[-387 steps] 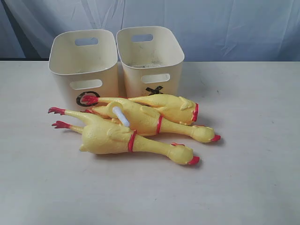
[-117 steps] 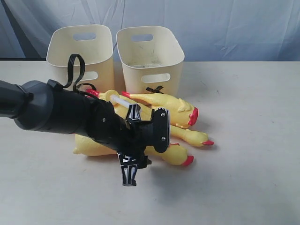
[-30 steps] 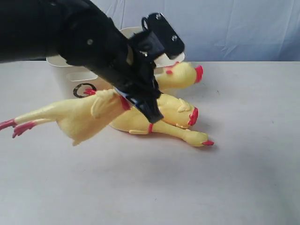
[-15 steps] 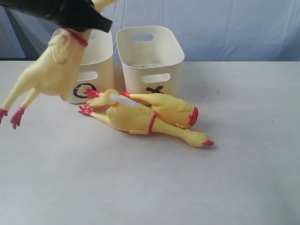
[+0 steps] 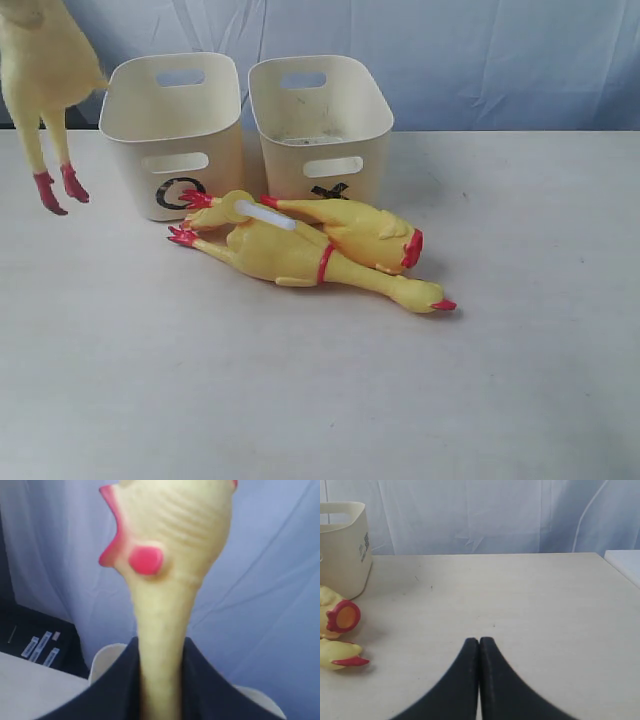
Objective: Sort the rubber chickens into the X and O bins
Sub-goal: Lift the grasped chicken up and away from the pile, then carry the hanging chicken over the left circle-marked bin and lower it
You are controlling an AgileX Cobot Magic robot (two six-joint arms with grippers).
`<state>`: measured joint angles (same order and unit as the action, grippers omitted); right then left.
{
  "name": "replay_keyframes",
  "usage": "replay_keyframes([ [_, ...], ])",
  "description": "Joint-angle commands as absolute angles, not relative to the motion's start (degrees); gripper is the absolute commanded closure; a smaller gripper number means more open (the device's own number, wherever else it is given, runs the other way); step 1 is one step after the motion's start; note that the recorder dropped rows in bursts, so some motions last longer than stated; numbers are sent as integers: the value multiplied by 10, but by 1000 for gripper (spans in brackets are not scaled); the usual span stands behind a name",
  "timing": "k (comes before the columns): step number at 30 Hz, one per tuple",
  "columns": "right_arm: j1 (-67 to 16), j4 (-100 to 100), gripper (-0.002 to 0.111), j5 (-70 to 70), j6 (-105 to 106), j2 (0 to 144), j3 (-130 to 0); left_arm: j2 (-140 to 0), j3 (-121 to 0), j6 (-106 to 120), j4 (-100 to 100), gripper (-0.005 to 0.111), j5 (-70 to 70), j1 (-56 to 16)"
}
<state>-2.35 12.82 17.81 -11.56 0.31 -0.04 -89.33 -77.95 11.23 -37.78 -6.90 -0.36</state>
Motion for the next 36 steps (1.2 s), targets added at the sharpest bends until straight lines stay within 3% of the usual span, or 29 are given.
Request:
replay_keyframes([
  [1, -24, 128, 109, 175, -115, 0, 0, -892, -783, 111, -455, 107, 0, 22],
  [11, -24, 128, 109, 175, -115, 0, 0, -963, -821, 67, -509, 107, 36, 44],
  [20, -24, 128, 109, 175, -115, 0, 0, -984, -942, 64, -274, 107, 25, 44],
  [36, -24, 128, 109, 175, -115, 0, 0, -1052, -1037, 66, -218, 107, -65, 55],
])
